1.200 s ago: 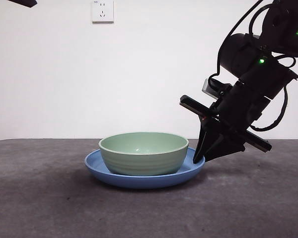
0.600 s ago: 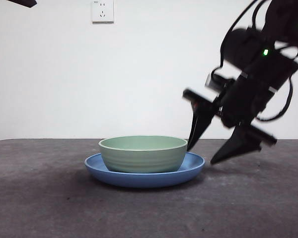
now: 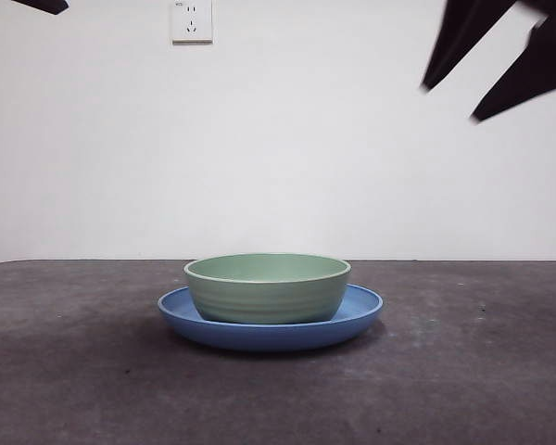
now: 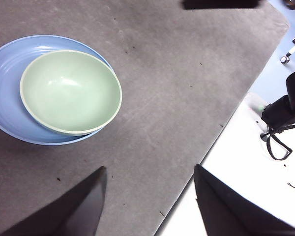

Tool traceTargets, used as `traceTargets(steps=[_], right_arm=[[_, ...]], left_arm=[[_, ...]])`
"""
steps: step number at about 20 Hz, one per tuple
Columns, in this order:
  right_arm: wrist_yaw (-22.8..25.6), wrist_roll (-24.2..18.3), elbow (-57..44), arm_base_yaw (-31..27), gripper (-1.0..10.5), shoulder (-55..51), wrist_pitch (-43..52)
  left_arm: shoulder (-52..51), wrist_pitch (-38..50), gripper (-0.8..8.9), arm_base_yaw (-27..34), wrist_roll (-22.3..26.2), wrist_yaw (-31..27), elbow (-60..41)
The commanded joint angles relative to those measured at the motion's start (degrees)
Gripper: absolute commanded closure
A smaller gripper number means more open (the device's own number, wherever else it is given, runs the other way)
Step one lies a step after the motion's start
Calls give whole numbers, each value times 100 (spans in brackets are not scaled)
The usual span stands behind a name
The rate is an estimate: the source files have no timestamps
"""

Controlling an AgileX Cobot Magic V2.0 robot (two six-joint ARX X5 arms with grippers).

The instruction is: Place the green bowl on the blue plate

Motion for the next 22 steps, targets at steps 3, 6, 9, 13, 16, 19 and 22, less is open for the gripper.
traceTargets(steps=[3, 6, 9, 13, 16, 19, 22], right_arm=[[-28, -470, 109, 192, 663, -669, -892], [-120, -535, 109, 280, 663, -1027, -1394], [-365, -619, 109, 323, 663, -1292, -1727], [-584, -680, 109, 321, 663, -1515, -1847], [-584, -682, 109, 321, 663, -1554, -1838], [-584, -682, 109, 321, 663, -1552, -1849], [-584, -682, 109, 321, 663, -1539, -1847]], left_arm=[[31, 39, 533, -22, 35, 26, 48], [31, 39, 533, -22, 33, 26, 48], [31, 35, 533, -22, 33, 28, 48], [31, 33, 533, -22, 33, 26, 48], [31, 31, 533, -22, 31, 26, 48], [31, 15, 533, -22, 33, 26, 48], [31, -20, 534, -22, 33, 26, 48]])
